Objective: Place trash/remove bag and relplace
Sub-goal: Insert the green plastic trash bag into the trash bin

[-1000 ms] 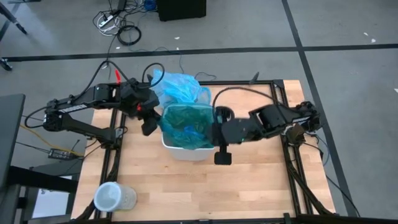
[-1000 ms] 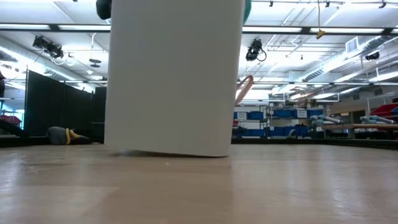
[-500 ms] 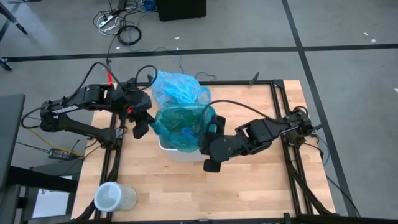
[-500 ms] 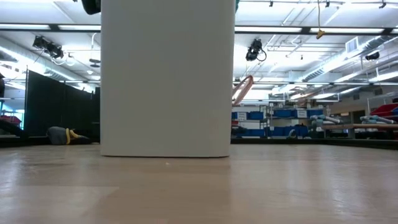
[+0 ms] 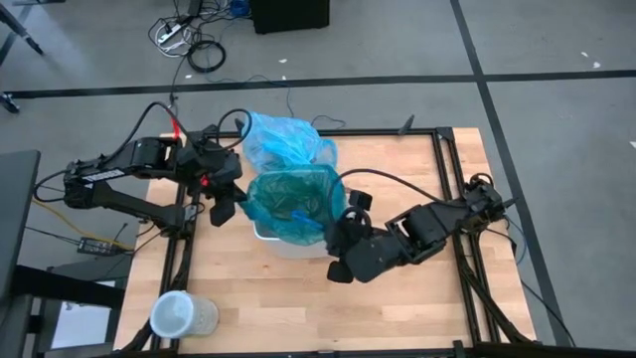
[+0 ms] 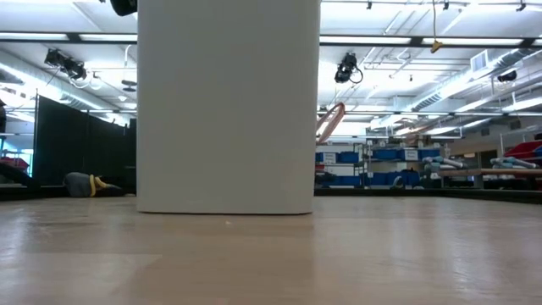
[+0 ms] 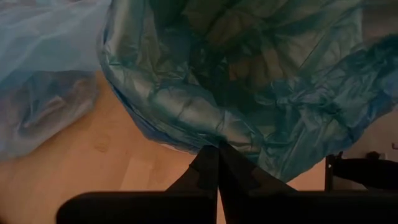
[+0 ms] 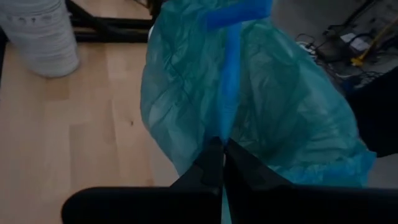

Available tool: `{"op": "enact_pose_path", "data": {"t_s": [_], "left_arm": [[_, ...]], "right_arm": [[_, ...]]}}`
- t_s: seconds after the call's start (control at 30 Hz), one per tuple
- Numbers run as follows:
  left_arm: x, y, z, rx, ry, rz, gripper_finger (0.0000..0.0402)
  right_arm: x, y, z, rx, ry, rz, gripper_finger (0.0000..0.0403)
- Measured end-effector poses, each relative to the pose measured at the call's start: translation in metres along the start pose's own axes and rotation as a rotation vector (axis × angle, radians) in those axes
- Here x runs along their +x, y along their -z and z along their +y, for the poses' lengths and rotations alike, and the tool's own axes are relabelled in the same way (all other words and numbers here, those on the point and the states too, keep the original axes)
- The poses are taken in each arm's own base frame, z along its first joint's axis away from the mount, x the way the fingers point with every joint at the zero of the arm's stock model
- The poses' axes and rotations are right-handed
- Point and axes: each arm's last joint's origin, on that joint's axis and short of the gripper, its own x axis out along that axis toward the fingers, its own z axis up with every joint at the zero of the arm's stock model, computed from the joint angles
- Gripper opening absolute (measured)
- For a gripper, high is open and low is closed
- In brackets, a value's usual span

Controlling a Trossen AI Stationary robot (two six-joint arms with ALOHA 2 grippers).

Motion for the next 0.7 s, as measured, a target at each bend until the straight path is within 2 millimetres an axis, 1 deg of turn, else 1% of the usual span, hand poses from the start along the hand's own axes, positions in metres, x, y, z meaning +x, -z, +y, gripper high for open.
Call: {"op": "enact_pose_path", "data": {"t_s": [0.17, 0.33, 0.7], "left_arm": [[0.000, 0.000, 0.000, -0.002, 0.000, 0.000, 0.0008], [0.000, 0.000, -0.001, 0.001, 0.004, 0.001, 0.0008], [0.000, 0.002, -0.006, -0.001, 0.024, 0.009, 0.0008]], "right_arm": [[-0.011, 0.003, 0.008, 0.000, 0.048, -0.023, 0.0000], [-0.019, 0.013, 0.012, 0.021, 0.091, 0.015, 0.0000], [-0.018, 0.018, 0.015, 0.036, 0.099, 0.040, 0.0000]]}}
